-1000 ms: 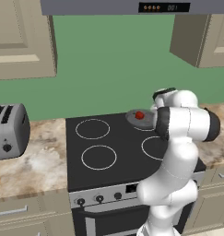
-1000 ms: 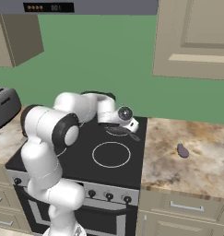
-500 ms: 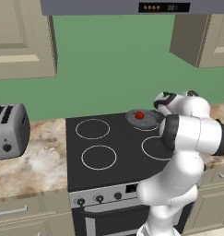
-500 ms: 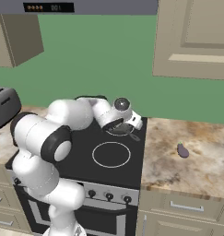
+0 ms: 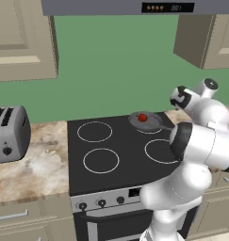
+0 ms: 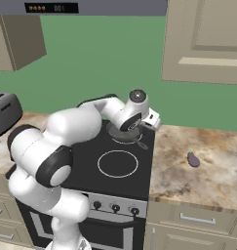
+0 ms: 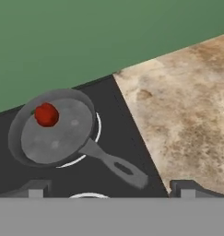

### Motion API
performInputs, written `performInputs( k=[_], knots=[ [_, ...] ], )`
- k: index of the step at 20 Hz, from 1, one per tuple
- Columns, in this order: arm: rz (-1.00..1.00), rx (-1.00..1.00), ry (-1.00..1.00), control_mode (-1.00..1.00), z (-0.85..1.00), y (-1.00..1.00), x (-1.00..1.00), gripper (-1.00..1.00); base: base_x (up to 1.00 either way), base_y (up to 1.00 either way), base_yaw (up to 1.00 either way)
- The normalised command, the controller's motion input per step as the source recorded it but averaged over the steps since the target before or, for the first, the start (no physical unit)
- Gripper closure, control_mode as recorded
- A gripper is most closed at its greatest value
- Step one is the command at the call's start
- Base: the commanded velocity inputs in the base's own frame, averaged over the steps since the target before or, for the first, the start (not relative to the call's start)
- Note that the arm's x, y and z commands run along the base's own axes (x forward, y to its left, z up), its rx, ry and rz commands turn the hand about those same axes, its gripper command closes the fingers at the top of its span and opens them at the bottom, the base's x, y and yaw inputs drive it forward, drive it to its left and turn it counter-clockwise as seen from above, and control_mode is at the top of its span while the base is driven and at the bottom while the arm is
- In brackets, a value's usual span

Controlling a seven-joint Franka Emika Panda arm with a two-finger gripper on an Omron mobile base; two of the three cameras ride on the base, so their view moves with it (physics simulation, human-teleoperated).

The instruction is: Put the eggplant and bell pepper in the pan. Then turn on the rear right burner and set the heat to medium.

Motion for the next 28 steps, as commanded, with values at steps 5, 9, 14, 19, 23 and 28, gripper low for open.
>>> performInputs(
  k=[5,9,14,19,23,28],
  knots=[
    [0.02,-0.03,0.14,-1.00,0.12,-0.41,-0.26,-1.00,0.00,0.00,0.00],
    [0.03,-0.05,0.16,-1.00,0.00,-0.33,-0.27,-1.00,0.00,0.00,0.00],
    [0.01,-0.02,0.14,-1.00,0.00,-0.33,-0.39,-1.00,0.00,0.00,0.00],
    [0.01,-0.02,0.08,-1.00,0.00,-0.33,-0.46,-1.00,0.00,0.00,0.00],
    [0.01,0.00,0.00,-1.00,0.00,-0.47,-0.60,-1.00,0.00,0.00,0.00],
    [0.01,0.00,0.00,-1.00,0.00,-0.43,-0.44,-1.00,0.00,0.00,0.00]
  ],
)
